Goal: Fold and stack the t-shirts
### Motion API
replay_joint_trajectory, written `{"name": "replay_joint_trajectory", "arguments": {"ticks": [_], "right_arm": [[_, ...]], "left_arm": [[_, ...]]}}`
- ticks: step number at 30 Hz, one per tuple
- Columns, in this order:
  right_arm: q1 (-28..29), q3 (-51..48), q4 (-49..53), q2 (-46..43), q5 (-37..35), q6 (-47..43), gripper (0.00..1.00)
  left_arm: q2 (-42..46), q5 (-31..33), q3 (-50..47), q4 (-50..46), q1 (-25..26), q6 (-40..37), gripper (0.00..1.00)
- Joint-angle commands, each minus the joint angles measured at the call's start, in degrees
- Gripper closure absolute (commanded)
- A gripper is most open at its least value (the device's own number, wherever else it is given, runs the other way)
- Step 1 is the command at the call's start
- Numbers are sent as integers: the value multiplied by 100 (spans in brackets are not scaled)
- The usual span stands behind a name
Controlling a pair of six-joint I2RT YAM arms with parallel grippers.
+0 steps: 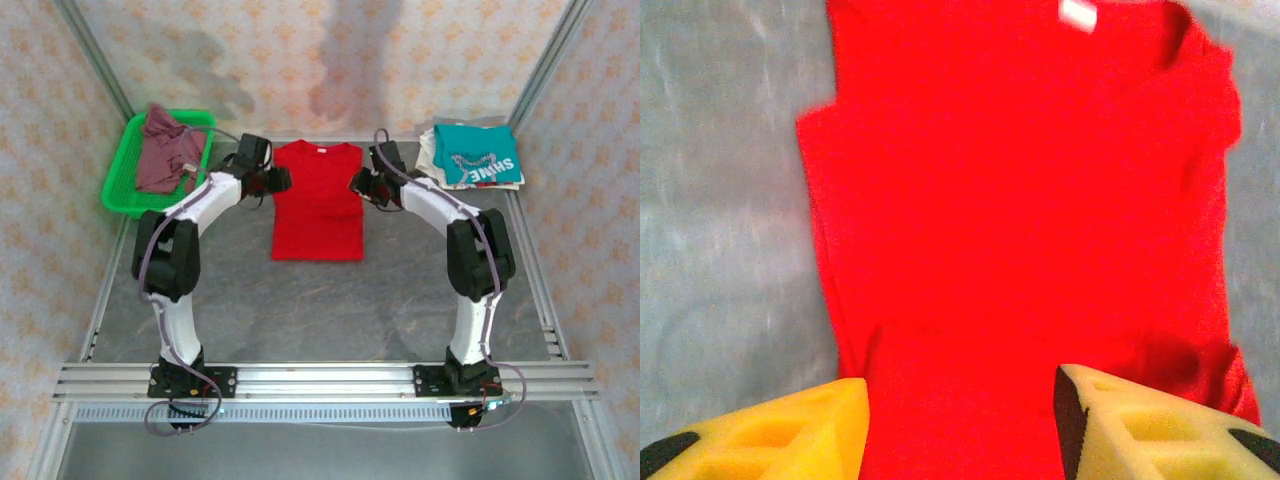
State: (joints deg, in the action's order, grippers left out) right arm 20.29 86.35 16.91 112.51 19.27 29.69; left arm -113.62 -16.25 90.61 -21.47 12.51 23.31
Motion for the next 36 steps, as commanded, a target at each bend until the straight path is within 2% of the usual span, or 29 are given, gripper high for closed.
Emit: {"name": "replay_joint_trajectory", "arguments": {"ticks": [1,6,12,17,27,31,36], "right_arm": [[-74,128,178,-187,289,-180,66],[89,-1433,-600,-1121,854,-92,68],[464,-2380,-1411,-1305,1456,143,73],[519,-2499,-1622,-850,1679,314,80],[520,-2931,-1423,-549,891,167,84],[519,-2776,-1267,-660,931,109,83],[536,-2644,-1075,-1178,1029,104,78]], "left_arm": [[232,48,150,-347,-84,-141,49],[1455,166,-1860,691,314,242,59],[1651,51,-3044,1475,828,306,66],[1415,59,-3281,1678,841,427,69],[1606,330,-4190,1945,840,695,70],[1796,451,-4244,1870,840,694,70],[2219,414,-4209,1572,840,693,69]]}}
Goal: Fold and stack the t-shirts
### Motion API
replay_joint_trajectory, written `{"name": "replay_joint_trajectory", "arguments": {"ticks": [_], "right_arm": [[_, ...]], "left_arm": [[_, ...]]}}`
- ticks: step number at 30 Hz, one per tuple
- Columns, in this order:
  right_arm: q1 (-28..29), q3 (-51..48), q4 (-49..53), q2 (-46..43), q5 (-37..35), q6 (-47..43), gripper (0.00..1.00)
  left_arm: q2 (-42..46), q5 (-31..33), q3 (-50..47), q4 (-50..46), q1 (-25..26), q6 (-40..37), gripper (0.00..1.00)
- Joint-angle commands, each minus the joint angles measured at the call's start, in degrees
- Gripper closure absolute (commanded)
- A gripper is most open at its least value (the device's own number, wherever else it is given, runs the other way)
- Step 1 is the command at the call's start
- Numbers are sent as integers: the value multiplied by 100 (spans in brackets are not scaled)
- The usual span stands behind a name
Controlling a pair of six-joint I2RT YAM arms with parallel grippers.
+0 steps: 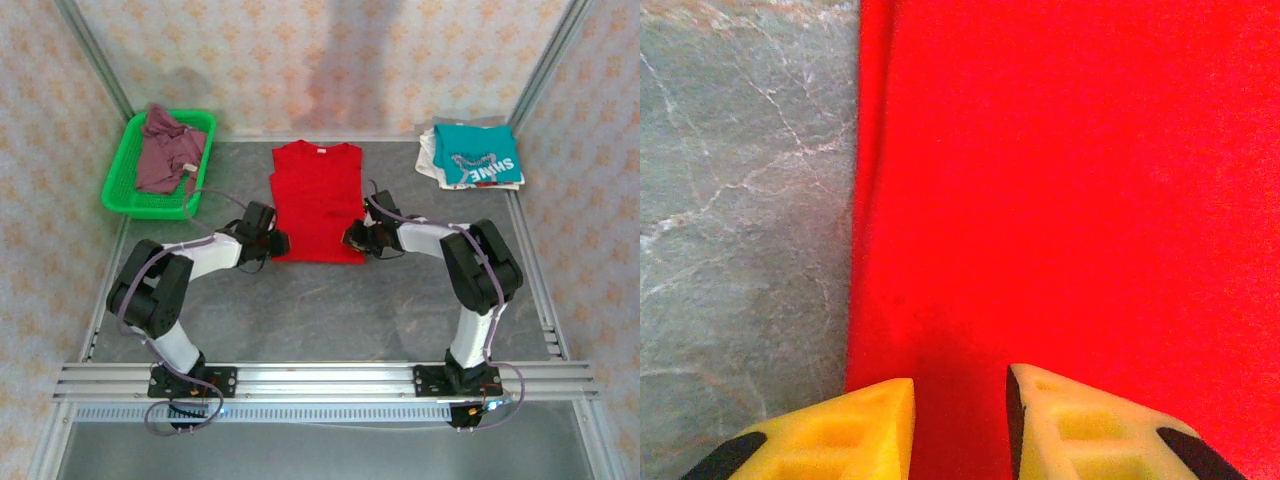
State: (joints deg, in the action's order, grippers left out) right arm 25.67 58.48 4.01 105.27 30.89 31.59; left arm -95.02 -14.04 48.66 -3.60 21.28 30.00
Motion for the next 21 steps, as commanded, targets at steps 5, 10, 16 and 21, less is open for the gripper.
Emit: {"name": "replay_joint_trajectory", "arguments": {"ticks": [5,10,16,21], "right_arm": [[119,-2,99,-587,47,-149,75],[148,-93,-151,-158,145,-17,76],[149,-160,-400,145,179,41,76],[149,-157,-477,262,148,49,76]], "left_arm": [[619,119,-111,-317,-45,29,67],[336,150,-81,-523,-177,432,61],[88,-250,-160,-241,-291,627,50],[-76,-421,-102,-273,-231,551,50]]}}
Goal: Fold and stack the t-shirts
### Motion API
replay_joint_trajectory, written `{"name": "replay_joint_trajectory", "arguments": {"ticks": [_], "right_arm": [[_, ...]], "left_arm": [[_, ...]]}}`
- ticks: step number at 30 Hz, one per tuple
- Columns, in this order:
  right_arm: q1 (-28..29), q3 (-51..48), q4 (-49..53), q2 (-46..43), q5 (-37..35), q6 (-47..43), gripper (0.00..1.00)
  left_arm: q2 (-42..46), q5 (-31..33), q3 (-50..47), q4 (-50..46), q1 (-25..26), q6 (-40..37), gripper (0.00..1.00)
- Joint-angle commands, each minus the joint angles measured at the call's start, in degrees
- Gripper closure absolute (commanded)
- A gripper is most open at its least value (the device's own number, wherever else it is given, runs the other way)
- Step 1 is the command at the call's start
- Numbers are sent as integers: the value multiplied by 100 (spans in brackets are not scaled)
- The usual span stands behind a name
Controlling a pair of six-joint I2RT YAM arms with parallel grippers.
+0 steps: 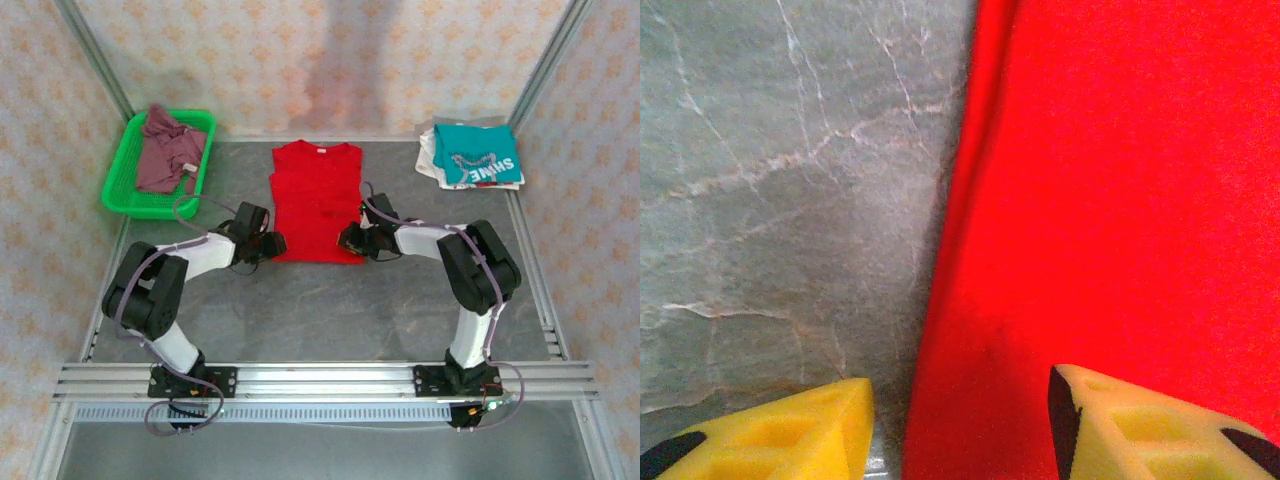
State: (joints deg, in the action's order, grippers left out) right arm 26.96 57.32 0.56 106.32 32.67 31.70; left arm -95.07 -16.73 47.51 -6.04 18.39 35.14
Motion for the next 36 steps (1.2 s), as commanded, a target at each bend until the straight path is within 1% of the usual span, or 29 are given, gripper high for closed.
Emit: {"name": "replay_joint_trajectory", "arguments": {"ticks": [1,5,6,8,13,17,21,23,25,27,30,32,36], "right_arm": [[20,-44,-159,178,-31,46,77],[19,-23,-208,264,3,64,77],[22,-23,-210,282,-4,64,77],[18,-26,-230,284,-6,73,77],[20,-9,-240,285,3,90,77],[24,6,-188,188,11,100,77],[20,-25,56,-265,14,99,76],[20,-151,178,-660,-110,99,73],[20,-298,346,-1059,-361,84,65],[-2,-440,502,-1291,-637,139,61],[-89,-538,704,-1344,-624,277,59],[-102,-562,770,-1278,-594,377,59],[-112,-792,689,-1312,-812,634,58]], "left_arm": [[-95,-164,13,-23,88,46,50],[-200,-252,13,15,229,138,51],[-218,-227,-2,23,259,149,53],[-232,-234,-41,72,288,222,59],[-90,-243,-116,191,414,371,68],[16,-48,-137,99,441,347,76],[83,62,-119,-55,445,312,79],[129,103,-121,-89,446,293,81],[158,113,-132,-125,446,251,83],[161,135,-121,-167,446,209,84],[177,149,-117,-245,444,152,87],[236,175,-140,-272,446,143,93],[360,239,-194,-340,446,113,96]]}}
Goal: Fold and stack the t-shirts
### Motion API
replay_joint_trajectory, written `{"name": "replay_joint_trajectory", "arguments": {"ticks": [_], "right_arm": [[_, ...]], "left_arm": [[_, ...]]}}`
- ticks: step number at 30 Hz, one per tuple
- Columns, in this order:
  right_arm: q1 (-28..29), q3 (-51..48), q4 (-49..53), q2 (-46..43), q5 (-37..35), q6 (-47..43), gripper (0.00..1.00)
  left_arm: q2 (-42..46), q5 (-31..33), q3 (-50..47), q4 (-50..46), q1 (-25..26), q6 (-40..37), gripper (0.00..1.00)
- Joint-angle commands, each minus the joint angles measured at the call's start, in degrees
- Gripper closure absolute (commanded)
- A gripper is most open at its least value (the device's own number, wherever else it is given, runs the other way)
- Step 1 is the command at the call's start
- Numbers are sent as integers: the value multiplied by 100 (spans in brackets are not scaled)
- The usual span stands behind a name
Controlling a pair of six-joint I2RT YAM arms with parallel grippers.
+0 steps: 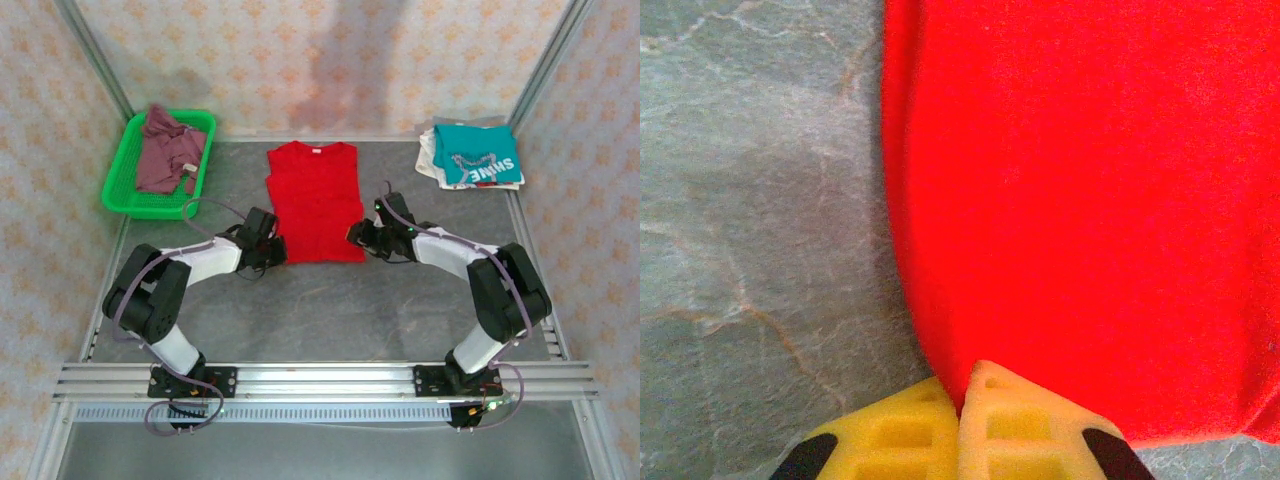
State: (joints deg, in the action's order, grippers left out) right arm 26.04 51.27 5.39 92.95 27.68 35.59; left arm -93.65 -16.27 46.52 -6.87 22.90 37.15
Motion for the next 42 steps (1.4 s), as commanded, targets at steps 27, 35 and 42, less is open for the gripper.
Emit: {"name": "replay_joint_trajectory", "arguments": {"ticks": [27,35,42], "right_arm": [[93,-39,-333,488,-59,498,75],[95,-139,-170,358,-415,514,98],[85,-411,-199,151,-334,317,100]], "left_arm": [[282,137,-251,-142,-11,-120,100],[544,177,-368,-146,-187,-199,100],[670,123,-632,145,-243,-338,100]]}}
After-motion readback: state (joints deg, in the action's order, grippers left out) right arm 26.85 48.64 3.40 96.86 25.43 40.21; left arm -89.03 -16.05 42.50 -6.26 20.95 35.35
